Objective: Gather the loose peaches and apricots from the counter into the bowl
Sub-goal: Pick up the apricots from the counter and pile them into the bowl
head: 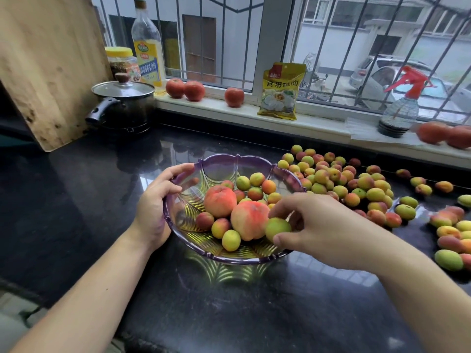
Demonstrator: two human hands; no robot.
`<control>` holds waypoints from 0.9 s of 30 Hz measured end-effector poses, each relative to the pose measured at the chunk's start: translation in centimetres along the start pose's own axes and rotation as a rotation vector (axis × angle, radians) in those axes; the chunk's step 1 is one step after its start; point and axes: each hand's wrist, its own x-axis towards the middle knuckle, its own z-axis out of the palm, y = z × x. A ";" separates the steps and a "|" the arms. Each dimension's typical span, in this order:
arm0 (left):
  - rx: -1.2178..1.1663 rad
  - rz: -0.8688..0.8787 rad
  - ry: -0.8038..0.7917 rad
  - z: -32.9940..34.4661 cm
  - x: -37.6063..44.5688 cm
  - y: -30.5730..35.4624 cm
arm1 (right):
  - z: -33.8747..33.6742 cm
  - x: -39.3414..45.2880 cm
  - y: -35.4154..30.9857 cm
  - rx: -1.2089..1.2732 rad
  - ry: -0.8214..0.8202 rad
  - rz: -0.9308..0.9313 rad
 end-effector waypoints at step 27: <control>0.050 0.033 0.006 -0.2 0.1 -0.3 | -2.2 4.8 6.7 -0.030 0.645 0.316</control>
